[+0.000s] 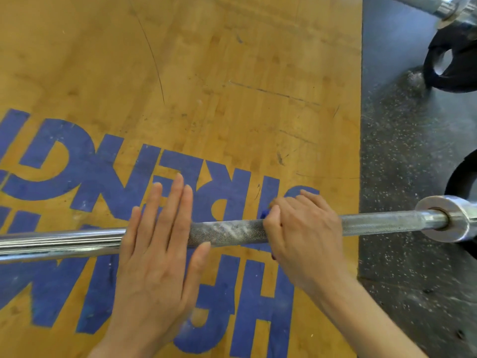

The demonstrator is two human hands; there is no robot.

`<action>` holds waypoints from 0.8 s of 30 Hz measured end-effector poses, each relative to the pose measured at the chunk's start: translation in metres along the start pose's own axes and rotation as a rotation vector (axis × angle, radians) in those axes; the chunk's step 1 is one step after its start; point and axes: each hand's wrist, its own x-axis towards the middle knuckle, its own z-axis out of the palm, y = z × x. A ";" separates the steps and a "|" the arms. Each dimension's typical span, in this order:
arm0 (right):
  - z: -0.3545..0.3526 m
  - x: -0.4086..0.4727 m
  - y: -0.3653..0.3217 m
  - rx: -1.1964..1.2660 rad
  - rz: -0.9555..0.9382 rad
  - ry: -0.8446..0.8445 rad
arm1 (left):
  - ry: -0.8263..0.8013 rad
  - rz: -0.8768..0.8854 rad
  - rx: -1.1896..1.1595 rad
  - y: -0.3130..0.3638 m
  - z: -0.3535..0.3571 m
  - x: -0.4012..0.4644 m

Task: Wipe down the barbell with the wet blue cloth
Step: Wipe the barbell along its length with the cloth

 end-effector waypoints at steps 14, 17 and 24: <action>0.001 -0.042 0.006 0.061 -0.003 0.110 | -0.046 0.015 0.045 0.006 -0.005 -0.030; 0.003 -0.046 -0.011 0.037 0.060 0.142 | -0.042 0.013 0.017 0.008 -0.005 -0.030; -0.003 -0.055 0.002 0.071 -0.032 0.144 | -0.020 0.024 0.037 0.003 -0.006 -0.036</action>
